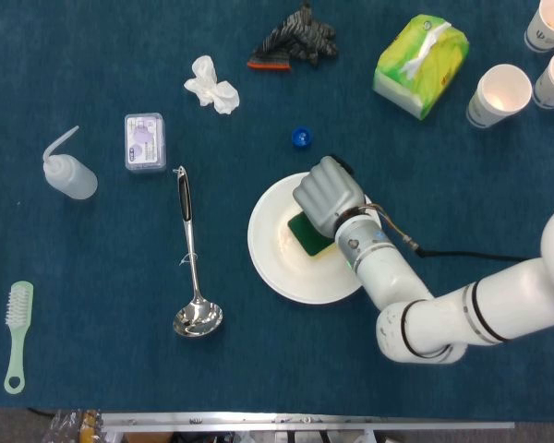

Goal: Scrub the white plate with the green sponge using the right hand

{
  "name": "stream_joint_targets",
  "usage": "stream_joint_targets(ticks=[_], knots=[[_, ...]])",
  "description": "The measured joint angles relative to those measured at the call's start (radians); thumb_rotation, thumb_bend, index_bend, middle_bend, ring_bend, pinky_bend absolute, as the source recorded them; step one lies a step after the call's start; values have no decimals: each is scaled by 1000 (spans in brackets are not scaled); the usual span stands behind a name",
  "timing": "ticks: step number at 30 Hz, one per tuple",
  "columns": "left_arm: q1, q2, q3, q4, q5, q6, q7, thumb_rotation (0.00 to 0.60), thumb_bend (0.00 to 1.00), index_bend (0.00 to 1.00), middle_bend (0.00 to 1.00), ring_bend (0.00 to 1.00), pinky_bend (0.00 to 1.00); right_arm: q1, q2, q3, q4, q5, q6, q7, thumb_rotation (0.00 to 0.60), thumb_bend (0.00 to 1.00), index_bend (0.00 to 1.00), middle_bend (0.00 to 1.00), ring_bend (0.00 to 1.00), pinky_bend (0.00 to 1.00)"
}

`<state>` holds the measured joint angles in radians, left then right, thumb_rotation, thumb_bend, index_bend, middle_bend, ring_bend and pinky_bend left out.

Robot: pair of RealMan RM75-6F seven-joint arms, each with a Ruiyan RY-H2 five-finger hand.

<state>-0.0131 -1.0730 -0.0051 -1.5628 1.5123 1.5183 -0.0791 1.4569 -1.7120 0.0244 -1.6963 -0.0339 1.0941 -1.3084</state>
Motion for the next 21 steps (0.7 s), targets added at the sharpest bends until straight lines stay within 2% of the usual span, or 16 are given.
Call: stream_joint_targets(ticks=[8,21], knots=[[2,2,-1,-3,-1,3,2,600,400,170,162,135,126,-12,13,32,-28,-68,-12,45,600,86,492,421,337,391],[7,0,1,7,-2,4,-10,600,400,170,162,135,126,18,-44,32,12,-16,-7,-5,600,86,492,421,337,391]])
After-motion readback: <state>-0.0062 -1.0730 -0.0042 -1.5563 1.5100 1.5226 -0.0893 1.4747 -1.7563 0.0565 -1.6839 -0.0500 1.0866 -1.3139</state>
